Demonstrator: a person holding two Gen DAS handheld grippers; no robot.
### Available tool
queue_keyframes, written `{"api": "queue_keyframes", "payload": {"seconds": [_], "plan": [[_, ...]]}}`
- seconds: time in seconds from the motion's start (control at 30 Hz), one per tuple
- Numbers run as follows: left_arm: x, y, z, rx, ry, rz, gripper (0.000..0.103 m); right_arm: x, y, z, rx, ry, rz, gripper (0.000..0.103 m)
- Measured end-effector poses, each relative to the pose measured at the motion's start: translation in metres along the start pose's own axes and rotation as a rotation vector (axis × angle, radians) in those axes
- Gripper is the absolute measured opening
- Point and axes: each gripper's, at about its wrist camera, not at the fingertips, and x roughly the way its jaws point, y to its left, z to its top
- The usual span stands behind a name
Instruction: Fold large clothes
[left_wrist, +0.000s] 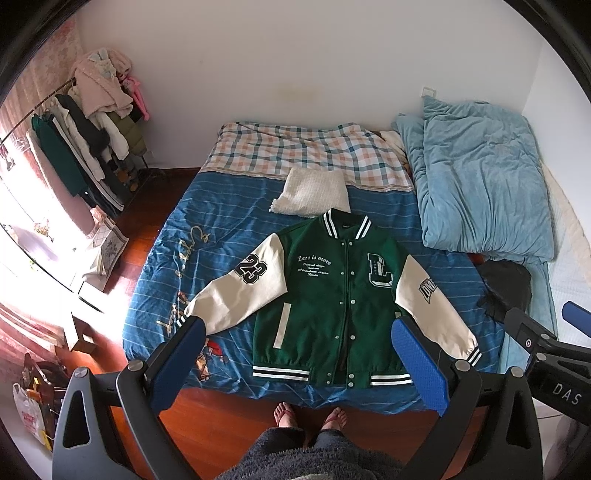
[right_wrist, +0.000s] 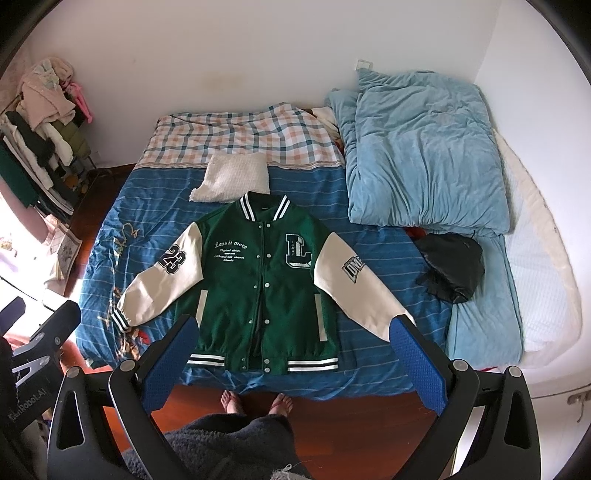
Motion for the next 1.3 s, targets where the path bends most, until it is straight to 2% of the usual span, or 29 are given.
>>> {"api": "queue_keyframes", "payload": {"seconds": [0.57, 0.77, 0.83, 0.9, 1.0, 1.03, 1.1, 1.13, 1.17, 1.3], "plan": [[0.000, -0.003, 0.007, 0.007, -0.003, -0.012, 0.103, 0.001, 0.004, 0.001, 0.008, 0.003, -0.004, 0.103], [0.027, -0.001, 0.020, 0.028, -0.033, 0.009, 0.103, 0.025, 0.002, 0.004, 0.089, 0.024, 0.015, 0.103], [0.049, -0.001, 0.024, 0.052, -0.074, 0.049, 0.103, 0.052, -0.012, -0.002, 0.168, 0.008, 0.051, 0.103], [0.076, -0.004, 0.027, 0.078, -0.110, 0.084, 0.103, 0.084, -0.027, -0.010, 0.237, 0.018, 0.043, 0.103], [0.124, -0.014, 0.027, 0.117, -0.110, 0.139, 0.103, 0.149, -0.070, -0.033, 0.413, 0.084, 0.023, 0.103], [0.139, -0.017, 0.028, 0.125, -0.099, 0.156, 0.103, 0.177, -0.092, -0.045, 0.506, 0.118, 0.033, 0.099], [0.179, -0.027, 0.028, 0.129, -0.056, 0.175, 0.103, 0.226, -0.127, -0.068, 0.632, 0.159, 0.069, 0.080], [0.197, -0.030, 0.028, 0.130, -0.040, 0.188, 0.103, 0.258, -0.149, -0.084, 0.712, 0.189, 0.078, 0.063], [0.216, -0.037, 0.028, 0.134, -0.019, 0.210, 0.103, 0.279, -0.164, -0.095, 0.762, 0.200, 0.083, 0.060], [0.285, -0.061, 0.018, 0.176, 0.042, 0.286, 0.103, 0.387, -0.245, -0.163, 1.028, 0.244, 0.086, 0.060]]}}
